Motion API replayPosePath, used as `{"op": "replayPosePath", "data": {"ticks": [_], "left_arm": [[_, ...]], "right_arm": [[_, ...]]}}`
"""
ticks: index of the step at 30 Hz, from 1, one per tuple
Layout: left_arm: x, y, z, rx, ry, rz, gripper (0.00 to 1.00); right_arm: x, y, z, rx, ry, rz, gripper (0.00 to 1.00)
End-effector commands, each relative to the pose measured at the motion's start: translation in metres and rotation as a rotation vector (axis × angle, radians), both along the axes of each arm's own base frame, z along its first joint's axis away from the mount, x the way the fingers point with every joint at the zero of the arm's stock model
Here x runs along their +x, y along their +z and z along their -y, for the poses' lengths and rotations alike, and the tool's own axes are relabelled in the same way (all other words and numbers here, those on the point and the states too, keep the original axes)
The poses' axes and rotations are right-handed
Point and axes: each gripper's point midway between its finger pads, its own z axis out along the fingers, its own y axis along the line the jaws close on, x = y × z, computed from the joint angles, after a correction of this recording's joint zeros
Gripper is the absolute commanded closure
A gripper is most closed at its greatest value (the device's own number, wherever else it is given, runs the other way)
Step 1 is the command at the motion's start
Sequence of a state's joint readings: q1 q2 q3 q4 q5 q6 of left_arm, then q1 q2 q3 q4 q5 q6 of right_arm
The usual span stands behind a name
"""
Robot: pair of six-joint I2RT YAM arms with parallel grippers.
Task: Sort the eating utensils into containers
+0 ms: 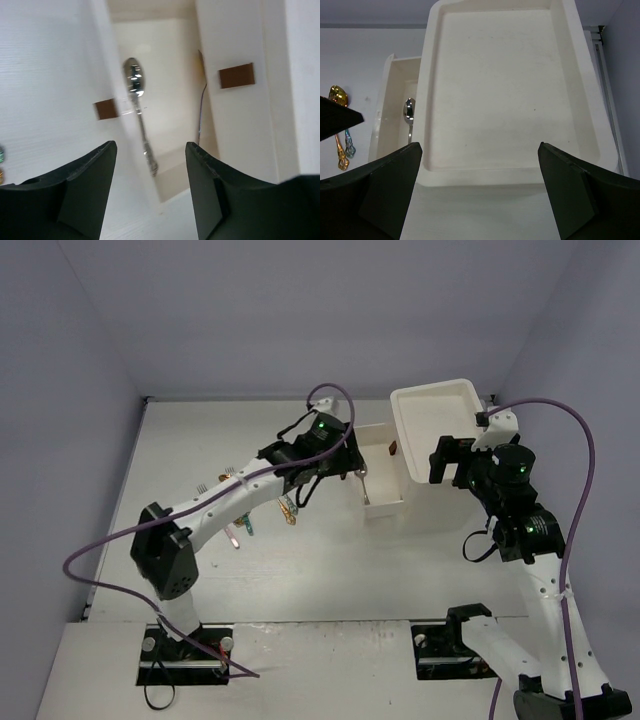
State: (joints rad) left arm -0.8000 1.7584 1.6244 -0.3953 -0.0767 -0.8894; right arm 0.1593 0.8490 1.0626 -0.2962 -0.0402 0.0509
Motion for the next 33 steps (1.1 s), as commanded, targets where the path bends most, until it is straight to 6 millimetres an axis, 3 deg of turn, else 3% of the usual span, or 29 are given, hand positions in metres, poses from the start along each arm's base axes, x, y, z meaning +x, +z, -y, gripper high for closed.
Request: {"op": "replayPosePath", "data": {"ticks": [1, 3, 4, 8, 11, 18, 28, 33], "left_arm": [[0.016, 0.013, -0.094, 0.013, 0.176, 0.043, 0.46], [0.016, 0.006, -0.136, 0.036, 0.242, 0.035, 0.46], [0.018, -0.01, -0.161, 0.066, 0.288, 0.008, 0.46], [0.019, -0.029, -0.225, 0.109, 0.38, -0.026, 0.46], [0.013, -0.053, -0.244, 0.101, 0.409, -0.097, 0.47], [0.02, -0.093, -0.248, 0.06, 0.526, -0.213, 0.51], [0.051, -0.123, -0.244, -0.005, 0.72, -0.349, 0.65], [0.061, -0.135, -0.248, 0.003, 0.81, -0.39, 0.65]], "right_arm": [[0.008, 0.014, 0.0, -0.005, -0.008, 0.063, 0.0], [0.009, 0.013, -0.001, -0.006, -0.007, 0.059, 0.0], [0.009, 0.012, -0.001, -0.006, -0.004, 0.055, 0.0], [0.011, 0.01, -0.003, -0.008, 0.001, 0.047, 0.0], [0.014, 0.007, -0.005, -0.006, 0.007, 0.037, 0.0], [0.015, 0.005, -0.006, -0.006, 0.011, 0.032, 0.0], [0.007, 0.003, -0.005, 0.005, 0.012, 0.041, 0.0], [0.004, 0.003, -0.005, 0.007, 0.012, 0.047, 0.0]]}}
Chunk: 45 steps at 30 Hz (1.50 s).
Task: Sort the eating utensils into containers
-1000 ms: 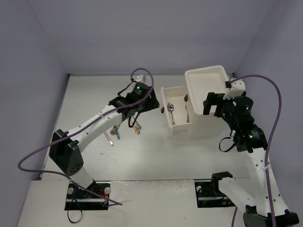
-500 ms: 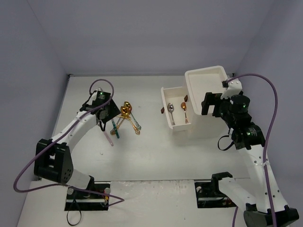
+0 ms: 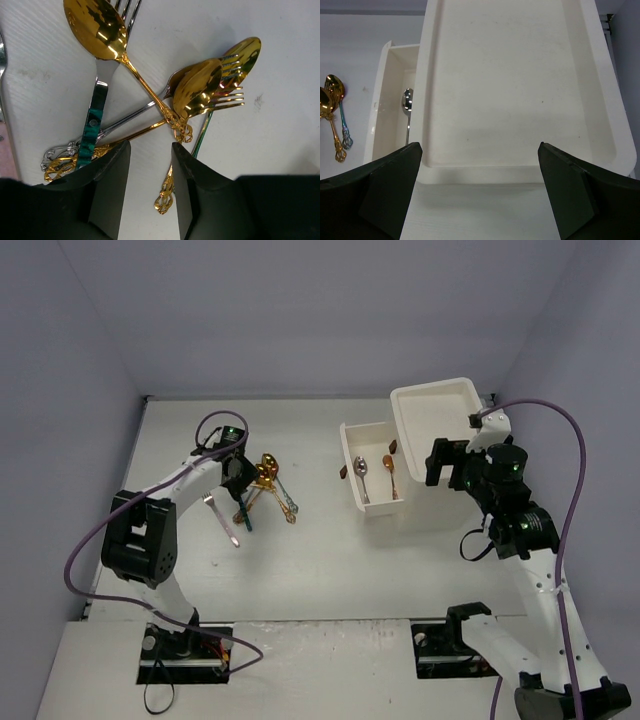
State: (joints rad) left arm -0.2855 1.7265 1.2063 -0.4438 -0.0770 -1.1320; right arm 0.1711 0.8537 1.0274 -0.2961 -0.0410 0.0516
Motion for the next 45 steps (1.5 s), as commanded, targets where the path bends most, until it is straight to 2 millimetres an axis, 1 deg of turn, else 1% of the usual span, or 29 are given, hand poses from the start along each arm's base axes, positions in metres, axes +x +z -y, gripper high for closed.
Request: {"op": "replayPosePath", "data": {"ticks": [1, 7, 15, 18, 23, 25, 29, 36, 38, 40, 43, 45], "left_arm": [[0.023, 0.016, -0.006, -0.017, 0.149, 0.037, 0.65], [0.028, 0.002, -0.015, 0.003, 0.25, -0.001, 0.65], [0.039, -0.007, -0.024, 0.014, 0.312, -0.032, 0.65], [0.04, -0.016, -0.024, 0.02, 0.32, -0.057, 0.65], [0.037, -0.031, -0.024, 0.022, 0.335, -0.099, 0.65], [0.035, -0.034, -0.025, 0.024, 0.34, -0.111, 0.67], [0.032, -0.039, -0.026, 0.033, 0.344, -0.138, 0.74], [0.025, -0.04, -0.03, 0.04, 0.347, -0.164, 0.89], [0.024, -0.038, -0.03, 0.038, 0.344, -0.16, 0.96], [0.024, -0.033, -0.031, 0.039, 0.341, -0.148, 0.99], [0.024, -0.022, -0.033, 0.047, 0.326, -0.126, 1.0], [0.026, -0.004, -0.035, 0.043, 0.315, -0.083, 1.0]], "right_arm": [[0.003, 0.021, -0.001, 0.012, 0.0, 0.088, 0.0], [-0.001, 0.02, 0.001, 0.009, -0.005, 0.096, 0.0], [-0.004, 0.018, 0.002, -0.011, -0.006, 0.101, 0.0], [-0.005, 0.018, 0.002, -0.023, -0.004, 0.105, 0.0], [-0.007, 0.019, 0.008, -0.047, -0.038, 0.113, 0.0], [-0.007, 0.018, 0.008, -0.049, -0.04, 0.113, 0.0], [-0.008, 0.019, 0.009, -0.05, -0.044, 0.116, 0.0], [-0.01, 0.02, 0.01, -0.051, -0.049, 0.124, 0.0], [-0.01, 0.021, 0.009, -0.054, -0.046, 0.124, 0.0], [-0.01, 0.019, 0.01, -0.074, -0.041, 0.124, 0.0], [-0.01, 0.019, 0.01, -0.077, -0.041, 0.123, 0.0], [-0.01, 0.02, 0.01, -0.077, -0.039, 0.125, 0.0]]}}
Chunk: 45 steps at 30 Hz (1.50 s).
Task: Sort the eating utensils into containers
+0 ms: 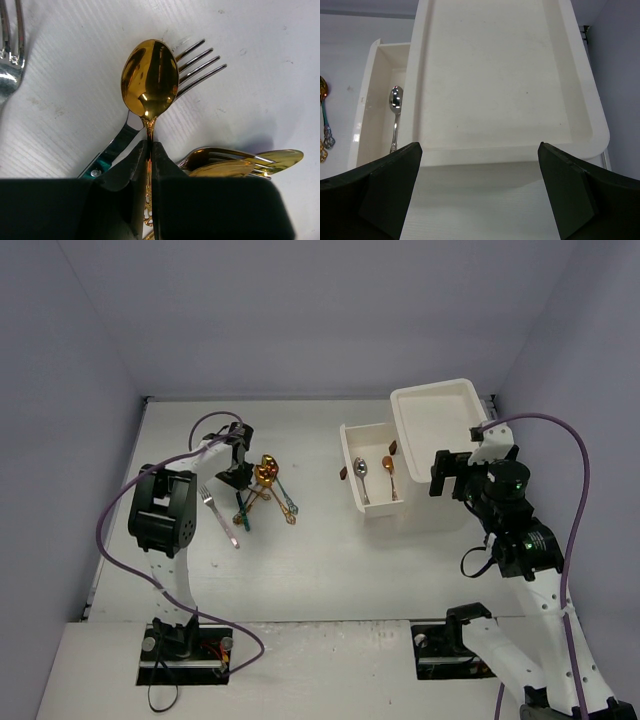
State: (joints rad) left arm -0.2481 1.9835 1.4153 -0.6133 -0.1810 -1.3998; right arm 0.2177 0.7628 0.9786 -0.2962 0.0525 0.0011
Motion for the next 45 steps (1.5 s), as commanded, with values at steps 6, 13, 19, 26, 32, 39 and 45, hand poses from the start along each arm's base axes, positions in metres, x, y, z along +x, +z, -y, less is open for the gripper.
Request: {"op": "replayPosePath", "data": {"ticks": [6, 13, 19, 26, 32, 39, 45], "left_arm": [[0.004, 0.1, -0.001, 0.055, -0.149, 0.197, 1.0], [0.007, 0.202, 0.098, 0.094, -0.589, 0.464, 1.0], [-0.004, 0.26, 0.218, -0.146, -0.86, 0.724, 1.0], [-0.017, 0.267, 0.313, -0.287, -1.043, 0.77, 1.0], [-0.012, 0.245, 0.328, -0.272, -1.037, 0.72, 0.78], [-0.021, 0.261, 0.308, -0.176, -1.069, 0.746, 0.51], [-0.044, 0.235, 0.234, 0.053, -1.011, 0.628, 0.49]], "right_arm": [[0.007, 0.017, 0.001, -0.009, -0.011, 0.071, 0.0], [0.011, 0.016, 0.001, -0.012, -0.014, 0.063, 0.0], [0.016, 0.018, -0.001, -0.011, -0.012, 0.054, 0.0], [0.017, 0.018, -0.003, 0.002, -0.007, 0.051, 0.0], [0.015, 0.02, -0.003, 0.005, -0.009, 0.058, 0.0], [0.016, 0.02, -0.002, -0.002, -0.01, 0.055, 0.0], [0.017, 0.02, -0.003, -0.002, -0.006, 0.053, 0.0]]}}
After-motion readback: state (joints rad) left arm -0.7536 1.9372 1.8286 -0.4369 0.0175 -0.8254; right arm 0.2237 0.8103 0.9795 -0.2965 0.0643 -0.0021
